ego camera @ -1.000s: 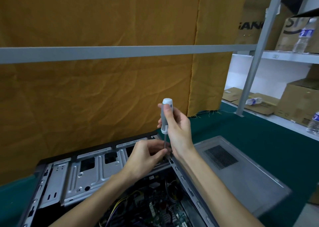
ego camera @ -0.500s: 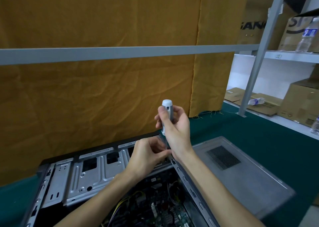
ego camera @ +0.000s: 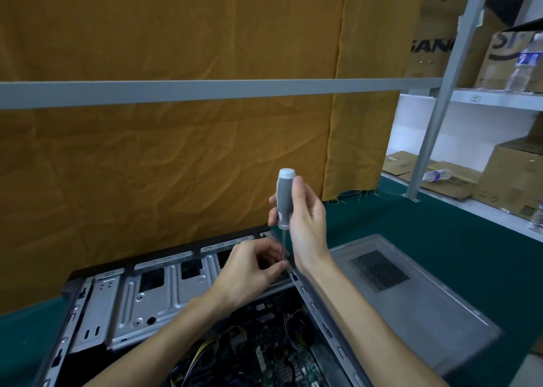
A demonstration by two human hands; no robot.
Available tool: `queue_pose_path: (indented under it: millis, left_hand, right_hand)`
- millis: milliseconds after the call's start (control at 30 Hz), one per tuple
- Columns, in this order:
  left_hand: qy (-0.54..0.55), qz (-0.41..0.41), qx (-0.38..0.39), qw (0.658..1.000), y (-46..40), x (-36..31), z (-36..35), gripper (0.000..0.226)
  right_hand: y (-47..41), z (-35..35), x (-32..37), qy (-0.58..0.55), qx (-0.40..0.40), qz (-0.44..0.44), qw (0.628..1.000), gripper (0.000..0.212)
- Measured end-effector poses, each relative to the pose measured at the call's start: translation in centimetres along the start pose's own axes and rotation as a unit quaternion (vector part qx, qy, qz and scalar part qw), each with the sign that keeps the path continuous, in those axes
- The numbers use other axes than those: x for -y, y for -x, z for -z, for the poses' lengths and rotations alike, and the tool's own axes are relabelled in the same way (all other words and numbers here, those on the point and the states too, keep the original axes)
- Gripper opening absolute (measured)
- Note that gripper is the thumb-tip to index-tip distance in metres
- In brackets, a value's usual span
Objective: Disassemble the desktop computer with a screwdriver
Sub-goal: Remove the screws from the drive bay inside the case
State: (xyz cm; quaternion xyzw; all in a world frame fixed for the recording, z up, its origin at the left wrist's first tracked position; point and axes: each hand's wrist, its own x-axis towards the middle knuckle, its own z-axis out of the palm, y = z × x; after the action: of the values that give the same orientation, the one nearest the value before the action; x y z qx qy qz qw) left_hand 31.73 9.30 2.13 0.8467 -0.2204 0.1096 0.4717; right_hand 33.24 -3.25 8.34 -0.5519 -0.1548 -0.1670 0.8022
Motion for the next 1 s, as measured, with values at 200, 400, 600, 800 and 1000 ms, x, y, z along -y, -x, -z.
queue_pose_path:
  millis: [200,400,600,800,1000]
  left_hand:
    - [-0.026,0.008,-0.020,0.999,-0.12,-0.42,-0.10,0.019]
    - [-0.113,0.015,0.024,0.993,0.53,-0.07,0.42,0.006]
    - [-0.139,0.002,0.027,0.990,0.55,0.12,0.66,0.006]
    - [-0.139,0.008,0.018,0.990,0.58,0.11,0.61,0.004]
    - [-0.133,0.010,0.018,0.991,0.66,-0.08,0.71,0.003]
  right_hand:
    - [-0.07,-0.09,0.12,0.017,0.011,0.036,0.999,0.036]
    - [-0.03,-0.20,-0.15,0.025,0.022,0.025,0.999,0.058]
    - [-0.05,-0.21,-0.02,-0.013,0.019,0.009,1.000,0.059]
    - [-0.10,-0.22,0.16,-0.030,0.031,-0.043,0.998,0.070]
    - [0.04,-0.03,0.10,-0.007,0.042,-0.032,0.999,0.065]
